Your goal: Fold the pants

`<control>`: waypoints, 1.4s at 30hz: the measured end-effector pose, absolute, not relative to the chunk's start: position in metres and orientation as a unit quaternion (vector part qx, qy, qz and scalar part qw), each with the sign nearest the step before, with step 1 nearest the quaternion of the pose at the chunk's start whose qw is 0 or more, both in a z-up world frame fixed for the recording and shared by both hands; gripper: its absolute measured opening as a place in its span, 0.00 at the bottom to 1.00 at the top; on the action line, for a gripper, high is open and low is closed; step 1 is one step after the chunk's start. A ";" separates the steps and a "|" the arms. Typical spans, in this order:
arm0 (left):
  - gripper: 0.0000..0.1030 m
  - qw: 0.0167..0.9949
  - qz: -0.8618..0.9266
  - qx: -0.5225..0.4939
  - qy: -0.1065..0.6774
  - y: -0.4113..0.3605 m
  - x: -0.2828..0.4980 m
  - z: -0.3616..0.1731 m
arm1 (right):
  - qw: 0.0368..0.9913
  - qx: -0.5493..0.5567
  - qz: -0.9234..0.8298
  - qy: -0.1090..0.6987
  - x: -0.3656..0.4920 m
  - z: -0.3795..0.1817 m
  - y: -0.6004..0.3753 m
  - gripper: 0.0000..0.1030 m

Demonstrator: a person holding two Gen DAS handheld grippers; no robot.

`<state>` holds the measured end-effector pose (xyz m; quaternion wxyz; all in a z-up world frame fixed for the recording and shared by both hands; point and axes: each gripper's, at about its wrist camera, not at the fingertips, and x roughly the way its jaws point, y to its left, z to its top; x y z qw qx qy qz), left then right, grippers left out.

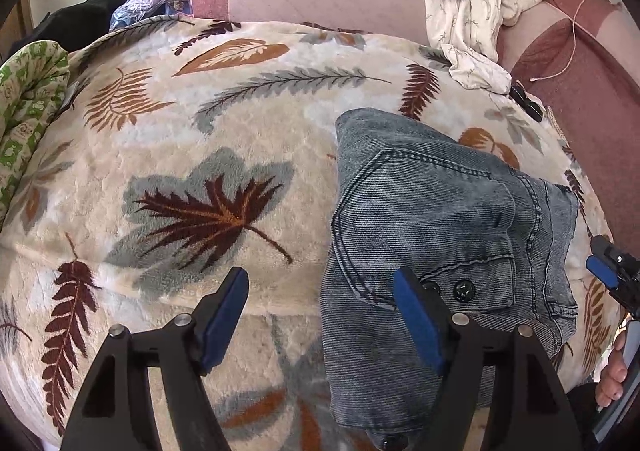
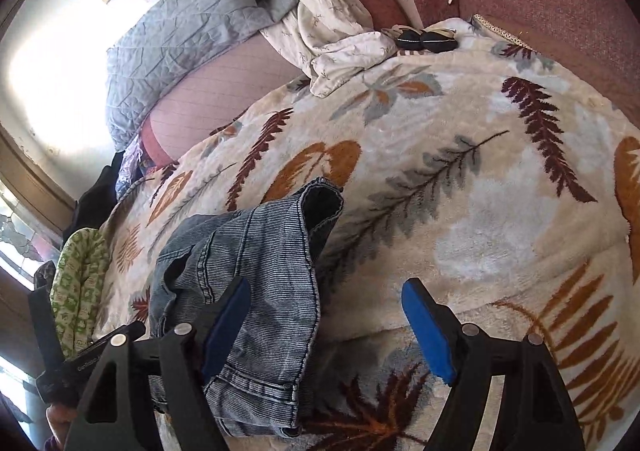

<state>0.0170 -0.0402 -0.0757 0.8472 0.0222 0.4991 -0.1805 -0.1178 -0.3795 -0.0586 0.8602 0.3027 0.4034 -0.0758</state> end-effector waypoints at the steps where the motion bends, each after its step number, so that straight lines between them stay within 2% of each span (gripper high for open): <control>1: 0.73 0.847 -0.182 0.022 0.499 -0.041 0.017 -0.076 | 0.860 0.303 -0.075 0.404 -0.117 -0.059 -0.379 0.79; 24: 0.73 0.845 -0.231 0.025 0.482 -0.052 0.014 -0.067 | 0.853 0.308 -0.064 0.417 -0.109 -0.069 -0.378 0.79; 37: 0.73 0.823 -0.236 0.013 0.516 -0.064 0.032 -0.080 | 0.836 0.324 -0.024 0.441 -0.097 -0.084 -0.367 0.79; 42: 0.73 0.818 -0.240 0.012 0.523 -0.067 0.035 -0.085 | 0.834 0.289 -0.030 0.469 -0.083 -0.092 -0.349 0.79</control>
